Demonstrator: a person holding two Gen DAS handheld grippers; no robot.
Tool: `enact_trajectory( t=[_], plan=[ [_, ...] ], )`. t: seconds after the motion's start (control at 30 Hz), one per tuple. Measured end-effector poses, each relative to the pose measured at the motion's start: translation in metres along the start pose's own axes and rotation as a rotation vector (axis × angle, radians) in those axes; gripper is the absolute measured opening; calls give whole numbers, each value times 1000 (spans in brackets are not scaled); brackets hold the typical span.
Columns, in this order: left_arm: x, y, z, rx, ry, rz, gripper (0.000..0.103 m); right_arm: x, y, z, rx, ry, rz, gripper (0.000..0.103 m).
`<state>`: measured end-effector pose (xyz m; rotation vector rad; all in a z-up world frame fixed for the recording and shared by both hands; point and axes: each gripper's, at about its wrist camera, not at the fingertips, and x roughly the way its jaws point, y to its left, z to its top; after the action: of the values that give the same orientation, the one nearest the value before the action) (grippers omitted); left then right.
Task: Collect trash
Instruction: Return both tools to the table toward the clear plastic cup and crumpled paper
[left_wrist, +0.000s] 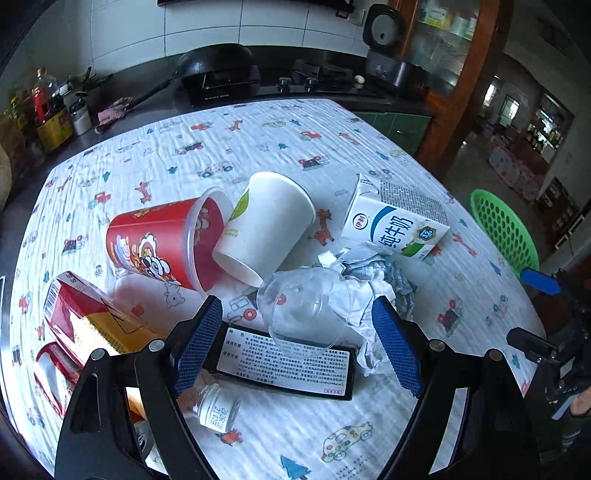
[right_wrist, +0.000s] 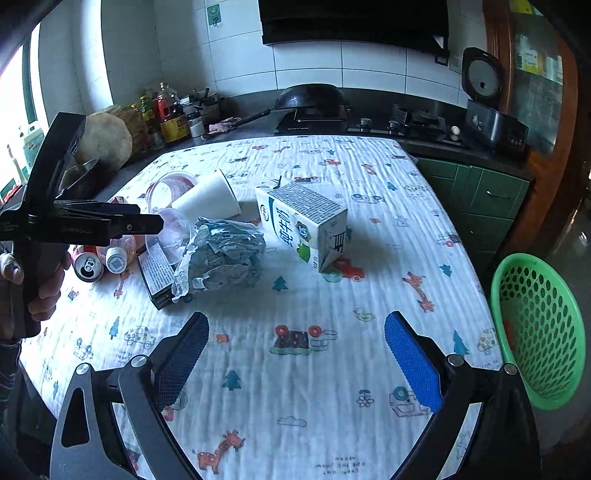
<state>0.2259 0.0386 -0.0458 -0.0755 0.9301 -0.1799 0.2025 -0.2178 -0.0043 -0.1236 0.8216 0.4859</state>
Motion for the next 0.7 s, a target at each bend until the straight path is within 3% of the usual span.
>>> enact_trajectory(
  t=[0.5,0.7],
  plan=[
    [30,-11,-6,-104,16,101,82,23,-8,-5,26,41,19,93],
    [32,-11,-6,-137,15,106,82,28,-8,-8,28,53,25,93]
  ],
)
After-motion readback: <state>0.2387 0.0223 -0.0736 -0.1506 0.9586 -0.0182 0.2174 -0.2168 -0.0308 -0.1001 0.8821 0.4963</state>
